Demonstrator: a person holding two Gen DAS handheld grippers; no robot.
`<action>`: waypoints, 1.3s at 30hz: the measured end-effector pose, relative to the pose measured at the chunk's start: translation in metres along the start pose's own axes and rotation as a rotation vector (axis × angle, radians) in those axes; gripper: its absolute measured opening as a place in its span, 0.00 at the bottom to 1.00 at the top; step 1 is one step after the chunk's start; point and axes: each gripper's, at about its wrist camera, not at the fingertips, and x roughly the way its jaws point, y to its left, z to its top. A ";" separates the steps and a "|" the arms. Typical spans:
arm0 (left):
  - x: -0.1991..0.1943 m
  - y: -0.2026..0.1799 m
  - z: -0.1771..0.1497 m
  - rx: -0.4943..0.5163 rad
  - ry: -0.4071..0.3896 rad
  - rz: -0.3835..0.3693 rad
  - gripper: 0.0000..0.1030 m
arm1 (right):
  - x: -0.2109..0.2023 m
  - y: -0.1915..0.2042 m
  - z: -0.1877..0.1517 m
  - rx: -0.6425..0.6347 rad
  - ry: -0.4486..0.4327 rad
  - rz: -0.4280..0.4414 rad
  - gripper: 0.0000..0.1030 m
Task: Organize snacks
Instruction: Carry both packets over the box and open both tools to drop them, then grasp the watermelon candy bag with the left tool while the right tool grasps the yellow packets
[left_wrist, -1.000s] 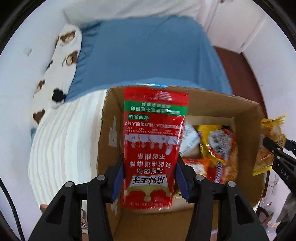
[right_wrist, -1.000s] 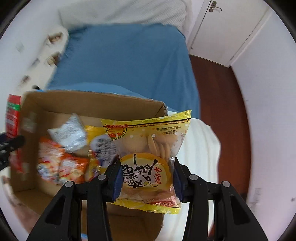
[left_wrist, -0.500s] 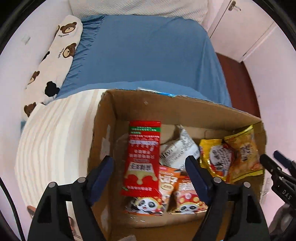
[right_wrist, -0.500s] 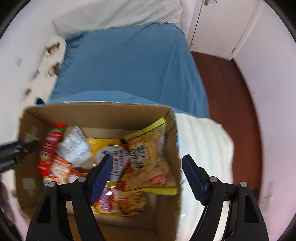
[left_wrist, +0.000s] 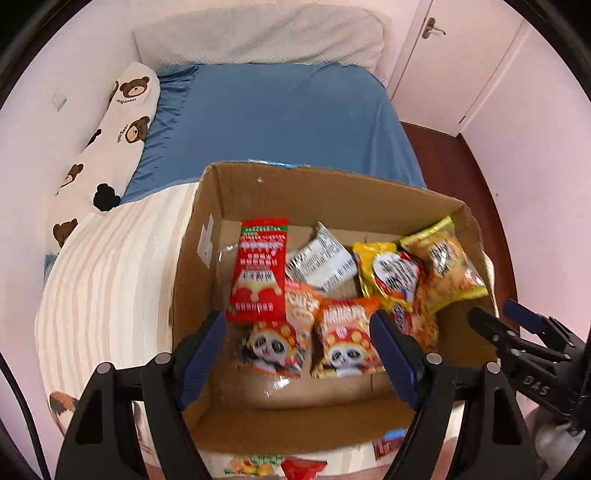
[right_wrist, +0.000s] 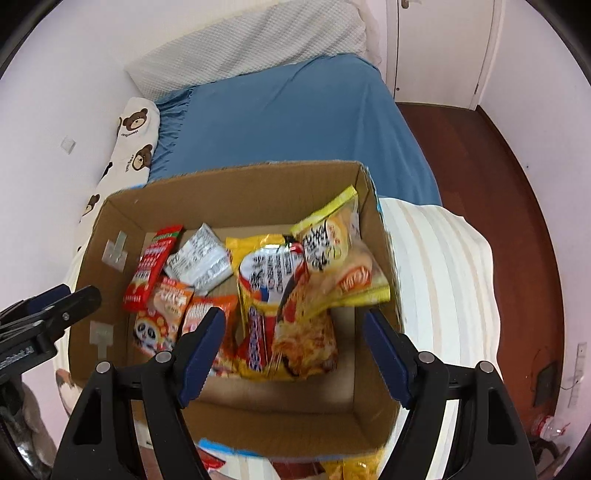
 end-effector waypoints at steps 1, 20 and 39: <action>-0.005 -0.002 -0.004 0.004 -0.009 0.005 0.77 | -0.004 0.001 -0.006 -0.004 -0.003 0.000 0.77; -0.100 -0.032 -0.084 0.085 -0.187 -0.004 0.77 | -0.112 0.011 -0.090 -0.011 -0.166 0.050 0.78; -0.038 0.000 -0.160 -0.007 -0.066 0.098 0.77 | -0.049 -0.059 -0.163 0.150 0.032 0.054 0.96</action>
